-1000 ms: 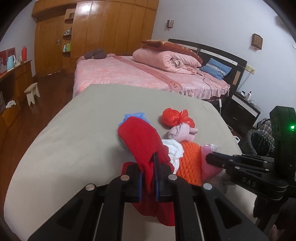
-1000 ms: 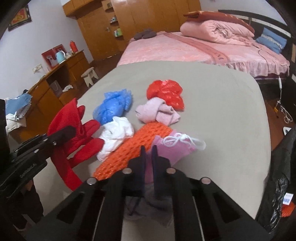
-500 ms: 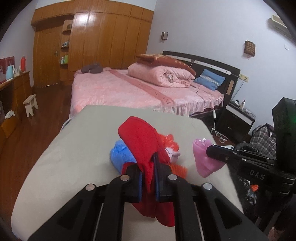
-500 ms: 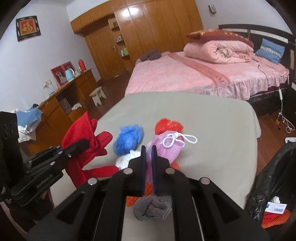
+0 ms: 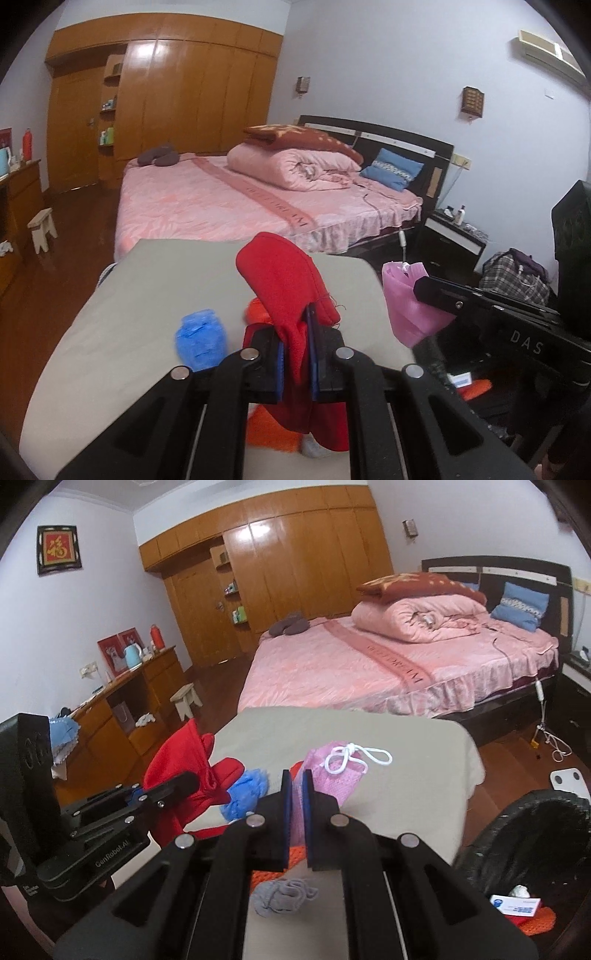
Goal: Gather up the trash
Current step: 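Hold the red glove in the left gripper while the right grasps the pink mask, then carry the glove and mask over the black bin and open both grippers, then move both grippers back to the pile and grasp the grey sock with the right gripper, then grasp the white plastic bag with the left gripper while the right holds the grey sock, then carry the white bag and grey sock over the bin and open both grippers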
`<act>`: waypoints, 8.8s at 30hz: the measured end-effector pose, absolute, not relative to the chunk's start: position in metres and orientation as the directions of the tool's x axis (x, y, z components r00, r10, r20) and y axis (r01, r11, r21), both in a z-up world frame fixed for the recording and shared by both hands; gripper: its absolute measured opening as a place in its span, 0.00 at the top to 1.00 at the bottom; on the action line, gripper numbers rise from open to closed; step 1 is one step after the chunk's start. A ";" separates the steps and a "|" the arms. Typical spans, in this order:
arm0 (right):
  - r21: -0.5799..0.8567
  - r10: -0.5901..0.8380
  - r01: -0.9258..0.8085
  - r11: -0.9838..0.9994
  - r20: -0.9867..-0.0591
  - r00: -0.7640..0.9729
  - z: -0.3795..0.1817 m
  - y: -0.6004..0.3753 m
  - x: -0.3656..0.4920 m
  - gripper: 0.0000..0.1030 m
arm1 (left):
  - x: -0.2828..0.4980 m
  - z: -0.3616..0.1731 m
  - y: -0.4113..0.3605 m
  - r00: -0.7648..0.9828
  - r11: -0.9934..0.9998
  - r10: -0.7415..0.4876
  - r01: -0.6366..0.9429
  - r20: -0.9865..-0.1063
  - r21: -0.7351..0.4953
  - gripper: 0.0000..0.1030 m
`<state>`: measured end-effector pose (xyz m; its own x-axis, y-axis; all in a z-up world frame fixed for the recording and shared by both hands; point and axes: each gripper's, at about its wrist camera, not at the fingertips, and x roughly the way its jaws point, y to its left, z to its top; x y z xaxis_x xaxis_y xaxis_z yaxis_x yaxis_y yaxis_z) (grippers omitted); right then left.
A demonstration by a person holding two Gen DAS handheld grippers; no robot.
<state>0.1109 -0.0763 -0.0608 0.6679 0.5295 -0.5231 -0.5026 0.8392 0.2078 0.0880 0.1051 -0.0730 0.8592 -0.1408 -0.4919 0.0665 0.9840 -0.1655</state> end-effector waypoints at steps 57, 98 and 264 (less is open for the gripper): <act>0.106 0.025 0.045 0.993 -0.577 0.817 -0.111 -0.333 0.059 0.09 | 0.138 -0.091 -0.112 0.701 0.872 -0.476 0.455 -0.531 -0.182 0.21; 0.135 0.350 -0.355 0.925 -0.664 0.661 -0.164 -0.048 0.096 0.05 | 0.064 -0.161 0.170 0.783 0.995 0.045 -0.092 -0.620 -0.044 0.07; 0.025 -0.040 0.060 0.998 -0.482 0.875 -0.055 -0.304 0.041 0.05 | 0.118 -0.049 -0.077 0.790 0.928 -0.362 0.354 -0.495 -0.113 0.07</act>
<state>0.0411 -0.3037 -0.0555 0.8751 -0.0399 -0.4824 0.0595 0.9979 0.0255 0.1181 -0.0766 -0.0494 0.7901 -0.3621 -0.4946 0.3544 0.9282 -0.1133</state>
